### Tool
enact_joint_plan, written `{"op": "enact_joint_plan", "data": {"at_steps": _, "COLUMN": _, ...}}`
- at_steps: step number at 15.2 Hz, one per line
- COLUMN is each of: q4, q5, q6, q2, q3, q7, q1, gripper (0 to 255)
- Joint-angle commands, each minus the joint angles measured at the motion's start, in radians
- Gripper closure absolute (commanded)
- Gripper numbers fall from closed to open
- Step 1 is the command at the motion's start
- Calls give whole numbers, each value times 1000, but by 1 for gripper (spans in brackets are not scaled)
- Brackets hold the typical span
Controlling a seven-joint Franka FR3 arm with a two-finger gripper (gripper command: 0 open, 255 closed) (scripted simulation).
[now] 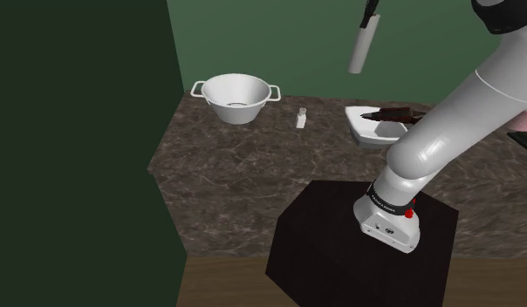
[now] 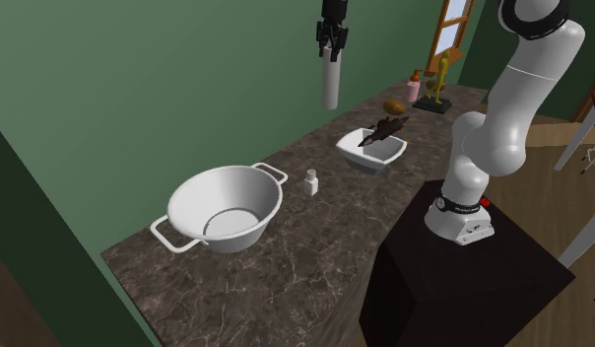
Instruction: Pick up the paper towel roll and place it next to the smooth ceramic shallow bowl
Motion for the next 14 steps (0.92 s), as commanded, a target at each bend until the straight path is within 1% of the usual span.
{"op": "enact_joint_plan", "data": {"at_steps": 1, "q4": -39, "q5": -4, "q6": 30, "q2": -10, "q3": 3, "q7": 5, "q1": 0, "gripper": 255}}
{"op": "enact_joint_plan", "data": {"at_steps": 14, "q4": -247, "q5": -20, "q6": 207, "q2": -44, "q3": 1, "q7": 14, "q1": -6, "gripper": 255}}
